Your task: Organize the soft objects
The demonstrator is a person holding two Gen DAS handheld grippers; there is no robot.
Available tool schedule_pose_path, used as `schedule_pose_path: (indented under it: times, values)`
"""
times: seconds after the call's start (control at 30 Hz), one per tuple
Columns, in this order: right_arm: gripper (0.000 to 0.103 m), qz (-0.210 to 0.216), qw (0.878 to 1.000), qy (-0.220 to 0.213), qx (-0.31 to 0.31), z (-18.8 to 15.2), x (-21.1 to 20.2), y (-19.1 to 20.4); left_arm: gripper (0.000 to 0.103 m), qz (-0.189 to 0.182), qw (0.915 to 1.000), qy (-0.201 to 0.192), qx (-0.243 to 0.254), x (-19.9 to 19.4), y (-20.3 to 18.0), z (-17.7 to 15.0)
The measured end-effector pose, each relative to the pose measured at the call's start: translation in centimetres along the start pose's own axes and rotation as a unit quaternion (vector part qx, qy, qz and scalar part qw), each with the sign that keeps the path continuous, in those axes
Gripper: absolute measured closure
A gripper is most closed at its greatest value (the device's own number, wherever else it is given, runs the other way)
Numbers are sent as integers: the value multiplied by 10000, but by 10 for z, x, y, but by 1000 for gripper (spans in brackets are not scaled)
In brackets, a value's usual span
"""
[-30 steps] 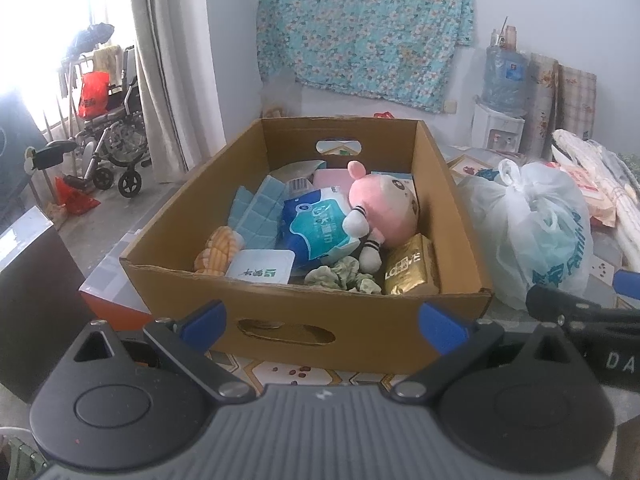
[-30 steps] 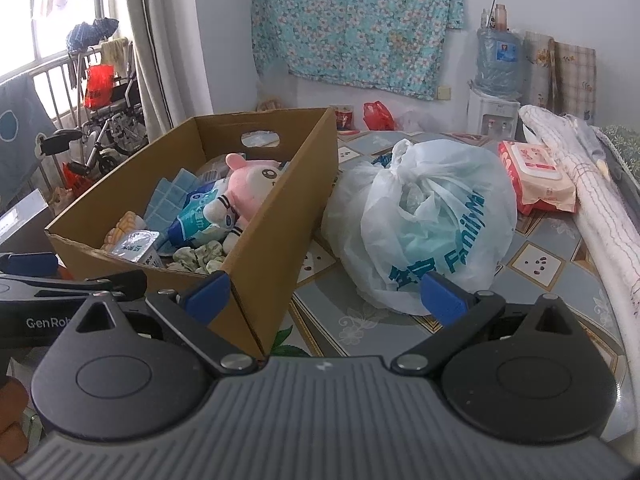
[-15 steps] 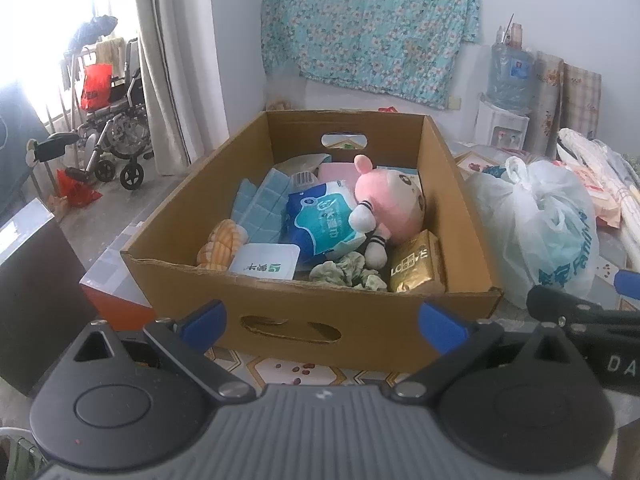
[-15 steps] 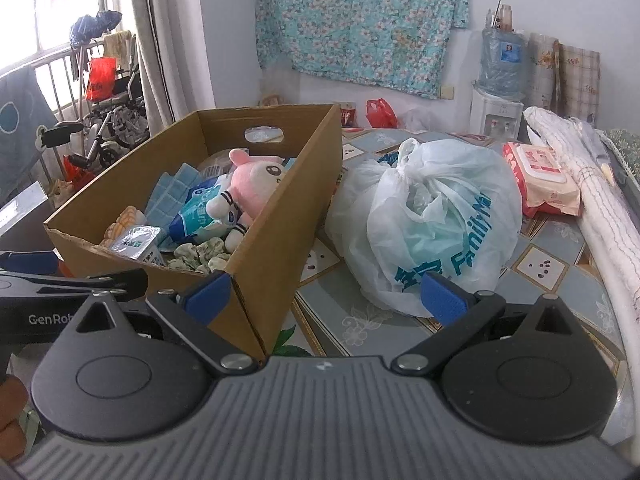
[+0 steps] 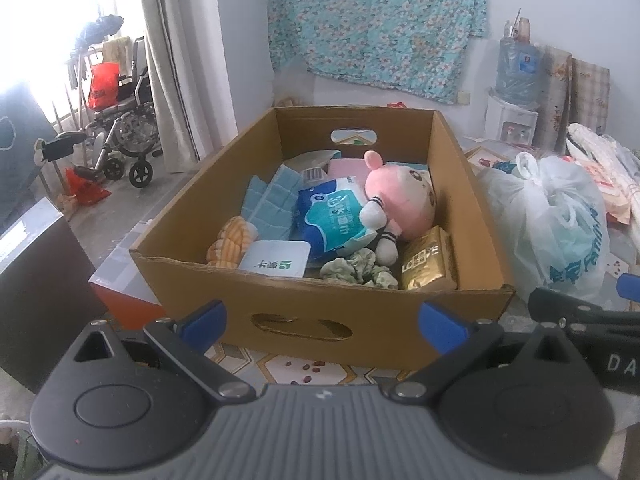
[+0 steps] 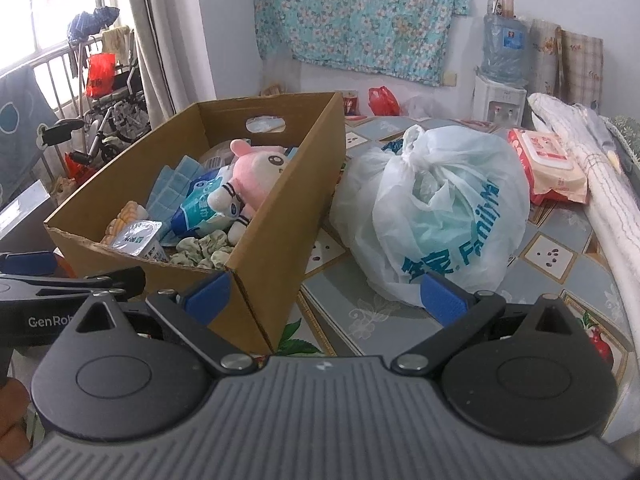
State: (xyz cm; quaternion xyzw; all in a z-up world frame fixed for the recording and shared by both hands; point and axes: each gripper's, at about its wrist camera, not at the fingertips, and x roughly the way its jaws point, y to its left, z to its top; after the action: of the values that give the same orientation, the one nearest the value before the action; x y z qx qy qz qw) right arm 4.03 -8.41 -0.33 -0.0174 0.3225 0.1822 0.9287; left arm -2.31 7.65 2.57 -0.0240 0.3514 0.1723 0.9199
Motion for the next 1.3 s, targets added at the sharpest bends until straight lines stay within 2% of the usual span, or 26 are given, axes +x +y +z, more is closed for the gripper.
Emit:
schedule_pose_path:
  times: [1.3]
  values:
    - [1, 2, 9985, 495, -236, 5, 28, 35, 1, 113, 9989, 326, -301, 20, 34, -8]
